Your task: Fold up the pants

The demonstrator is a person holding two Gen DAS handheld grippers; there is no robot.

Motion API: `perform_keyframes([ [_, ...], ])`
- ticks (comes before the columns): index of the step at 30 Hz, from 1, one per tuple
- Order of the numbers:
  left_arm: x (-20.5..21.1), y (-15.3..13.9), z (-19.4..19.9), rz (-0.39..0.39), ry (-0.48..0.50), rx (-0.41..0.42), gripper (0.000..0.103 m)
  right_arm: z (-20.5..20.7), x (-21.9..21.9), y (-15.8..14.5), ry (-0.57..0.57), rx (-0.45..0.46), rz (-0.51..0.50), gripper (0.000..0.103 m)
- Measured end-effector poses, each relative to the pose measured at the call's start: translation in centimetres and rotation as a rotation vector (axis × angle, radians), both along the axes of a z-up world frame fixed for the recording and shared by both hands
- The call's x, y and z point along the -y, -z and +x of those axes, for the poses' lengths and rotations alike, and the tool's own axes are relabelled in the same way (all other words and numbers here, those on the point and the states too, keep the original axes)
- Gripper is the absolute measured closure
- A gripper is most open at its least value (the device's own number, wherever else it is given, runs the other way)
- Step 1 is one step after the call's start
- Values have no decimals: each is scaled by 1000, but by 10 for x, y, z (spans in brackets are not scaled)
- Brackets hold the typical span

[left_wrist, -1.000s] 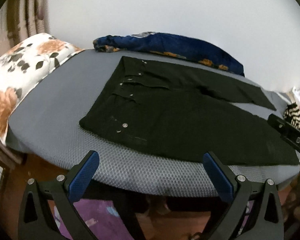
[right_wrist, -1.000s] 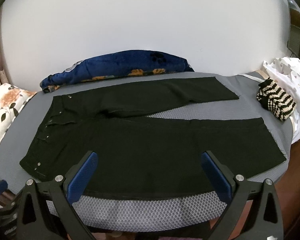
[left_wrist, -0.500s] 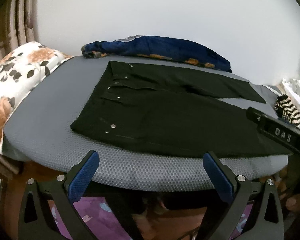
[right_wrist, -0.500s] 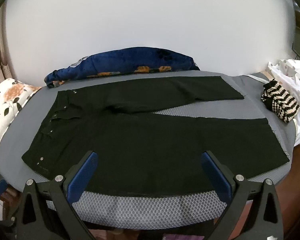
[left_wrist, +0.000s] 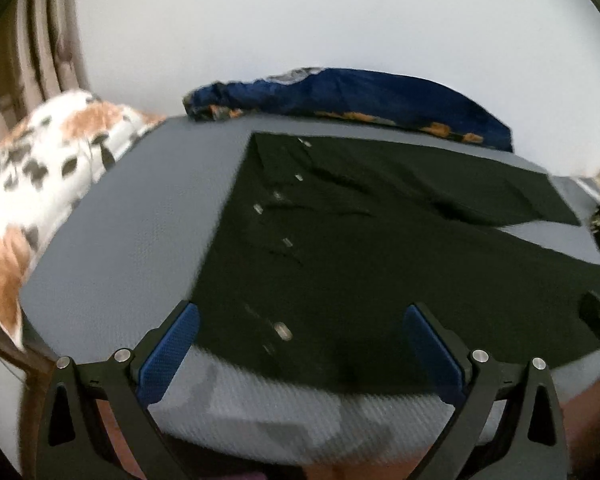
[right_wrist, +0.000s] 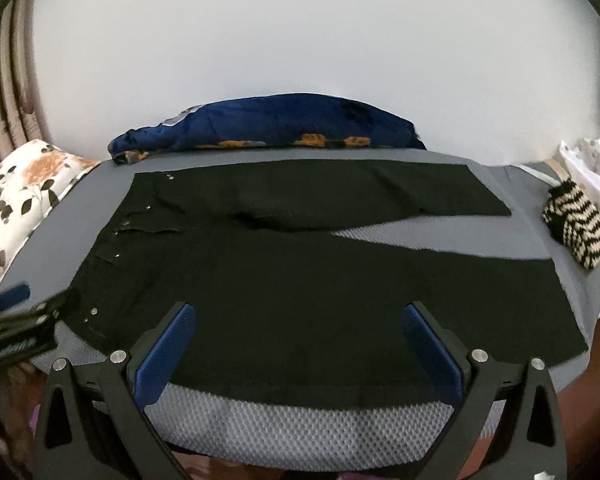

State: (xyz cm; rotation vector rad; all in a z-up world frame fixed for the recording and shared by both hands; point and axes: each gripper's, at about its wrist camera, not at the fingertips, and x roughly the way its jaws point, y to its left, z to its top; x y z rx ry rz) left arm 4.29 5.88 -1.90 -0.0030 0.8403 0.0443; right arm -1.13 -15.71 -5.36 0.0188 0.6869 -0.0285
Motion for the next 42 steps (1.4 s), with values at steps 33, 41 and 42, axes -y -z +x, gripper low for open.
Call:
perform_keyframes([
  [33, -120, 52, 284, -169, 278, -174, 7, 105, -23, 20, -119, -121, 58, 0],
  [41, -120, 94, 355, -200, 340, -299, 35, 120, -11, 36, -87, -184, 108, 0],
  [42, -118, 95, 357, -196, 347, -289, 35, 121, -11, 36, -87, -184, 107, 0],
])
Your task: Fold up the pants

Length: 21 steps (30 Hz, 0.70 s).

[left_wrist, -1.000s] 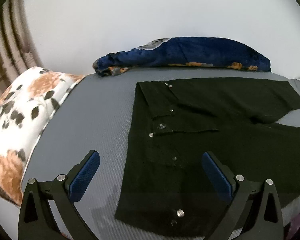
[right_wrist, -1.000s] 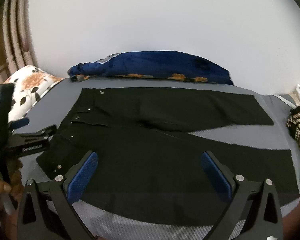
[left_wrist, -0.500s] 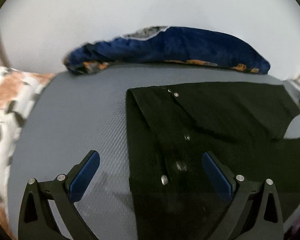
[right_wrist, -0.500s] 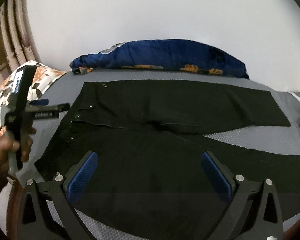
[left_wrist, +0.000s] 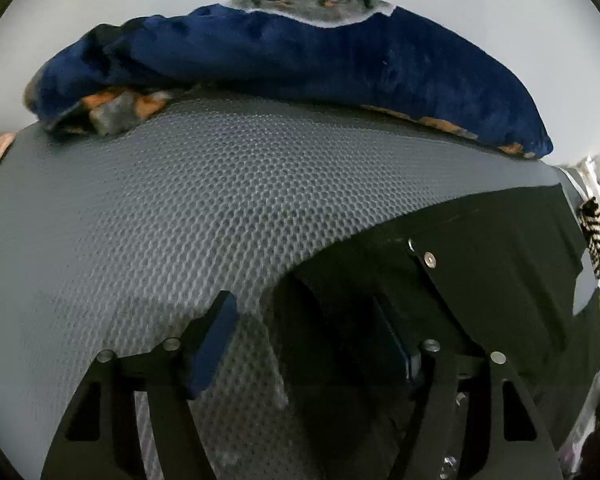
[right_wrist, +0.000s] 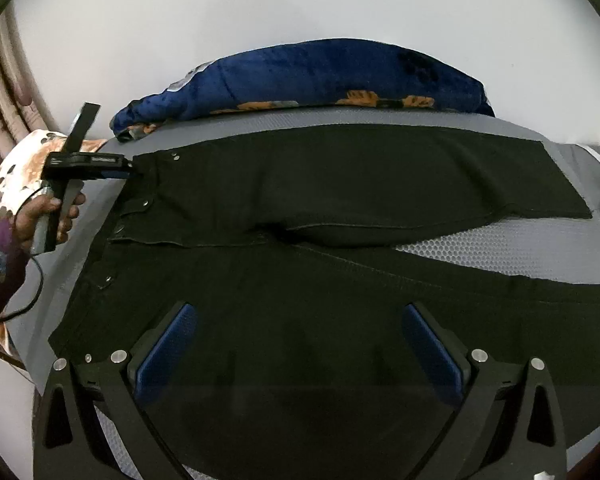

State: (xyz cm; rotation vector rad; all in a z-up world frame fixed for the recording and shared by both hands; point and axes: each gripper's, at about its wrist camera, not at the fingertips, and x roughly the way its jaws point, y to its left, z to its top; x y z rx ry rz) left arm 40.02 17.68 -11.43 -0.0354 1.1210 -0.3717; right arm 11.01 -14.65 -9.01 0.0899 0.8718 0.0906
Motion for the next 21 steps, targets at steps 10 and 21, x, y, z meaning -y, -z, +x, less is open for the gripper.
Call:
perform_keyframes([
  [10, 7, -2, -3, -124, -3, 30, 83, 20, 4, 5, 17, -37, 57, 0],
  [21, 38, -77, -134, -157, -8, 345, 87, 119, 93, 15, 187, -207, 723, 9],
])
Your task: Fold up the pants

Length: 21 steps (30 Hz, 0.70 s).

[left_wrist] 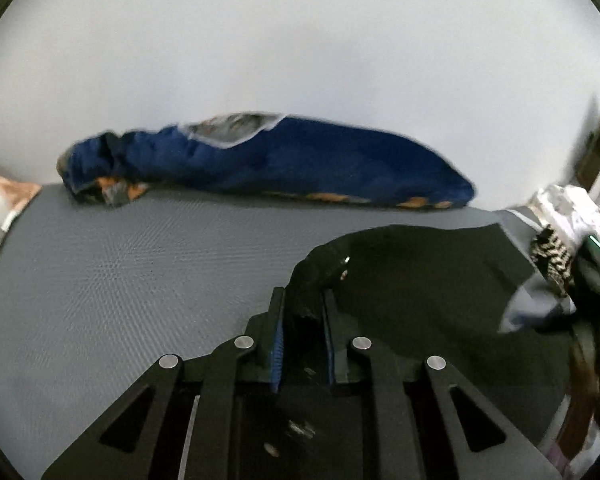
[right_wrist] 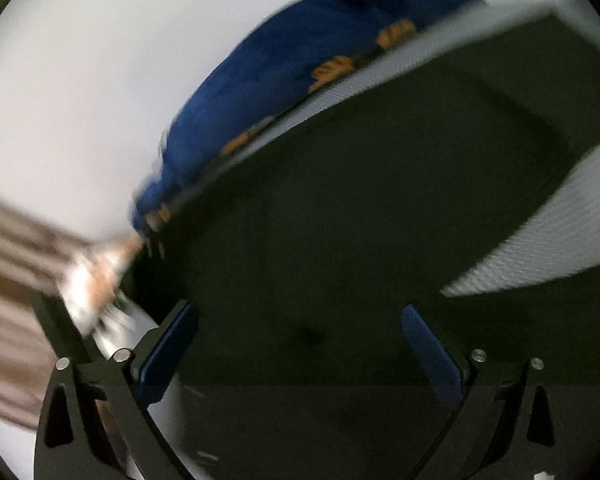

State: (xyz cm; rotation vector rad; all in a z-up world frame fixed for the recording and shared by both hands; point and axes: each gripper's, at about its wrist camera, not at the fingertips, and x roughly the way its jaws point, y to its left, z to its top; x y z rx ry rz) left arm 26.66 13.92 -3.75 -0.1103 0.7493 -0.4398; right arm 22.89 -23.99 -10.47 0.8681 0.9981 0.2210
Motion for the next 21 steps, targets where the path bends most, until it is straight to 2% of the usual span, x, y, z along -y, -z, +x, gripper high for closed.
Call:
perform_keyframes([
  [1, 1, -4, -15, -5, 3, 15, 87, 9, 4, -1, 9, -13, 18, 14],
  [5, 6, -7, -51, -32, -4, 26, 87, 49, 8, -11, -8, -37, 0, 19],
  [8, 7, -5, -74, -53, -13, 18, 87, 69, 15, -2, 18, -92, 66, 23],
  [9, 6, -4, -79, -61, -15, 8, 86, 73, 16, 3, 28, -111, 82, 29],
  [10, 5, -3, -84, -72, -20, -3, 86, 77, 19, 6, 41, -128, 93, 40],
  [13, 4, -1, -94, -88, -30, -19, 86, 83, 24, 13, 68, -176, 64, 62],
  [14, 5, -1, -97, -91, -30, -25, 86, 83, 28, 19, 76, -200, 77, 65],
  [16, 3, 1, -99, -97, -36, -37, 86, 78, 37, 27, 80, -215, 98, 88],
  [21, -4, 4, -102, -107, -60, -72, 85, 48, 38, 14, 82, -157, 44, 94],
])
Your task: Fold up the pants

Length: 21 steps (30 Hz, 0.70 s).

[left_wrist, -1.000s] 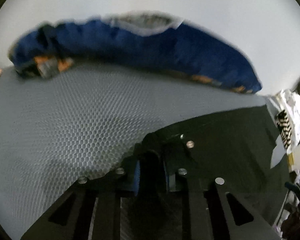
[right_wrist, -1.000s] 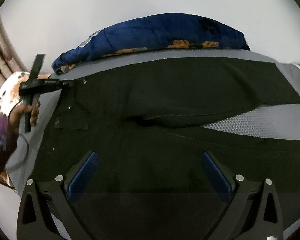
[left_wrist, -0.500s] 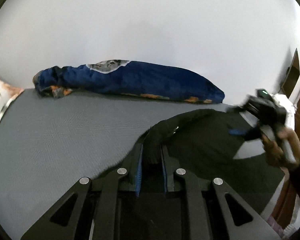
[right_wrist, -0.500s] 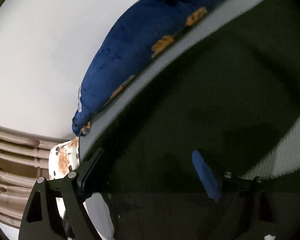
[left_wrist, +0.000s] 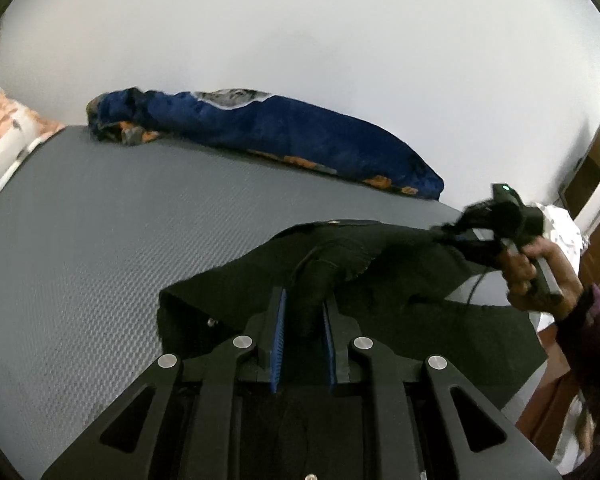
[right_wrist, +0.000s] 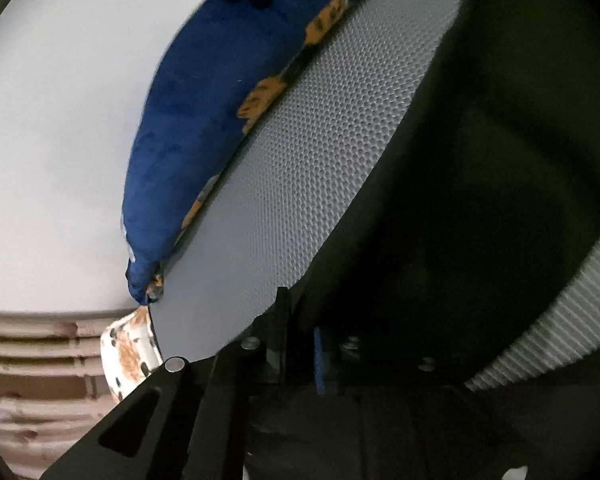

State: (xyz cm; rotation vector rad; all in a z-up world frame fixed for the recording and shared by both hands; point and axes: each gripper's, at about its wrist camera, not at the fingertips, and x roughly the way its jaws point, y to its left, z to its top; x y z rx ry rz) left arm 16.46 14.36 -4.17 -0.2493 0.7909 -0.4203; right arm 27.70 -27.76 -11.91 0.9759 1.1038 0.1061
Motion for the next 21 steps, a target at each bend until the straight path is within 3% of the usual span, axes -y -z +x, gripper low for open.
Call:
perform_keyframes([
  [6, -10, 5, -26, 48, 5, -38, 85, -66, -4, -2, -7, 30, 5, 95],
  [13, -14, 27, -70, 138, 38, -108, 84, -148, -7, 20, 1, 18, 1, 95],
  [21, -27, 55, -96, 163, -11, -194, 84, -201, -20, 40, -11, -9, 10, 95],
])
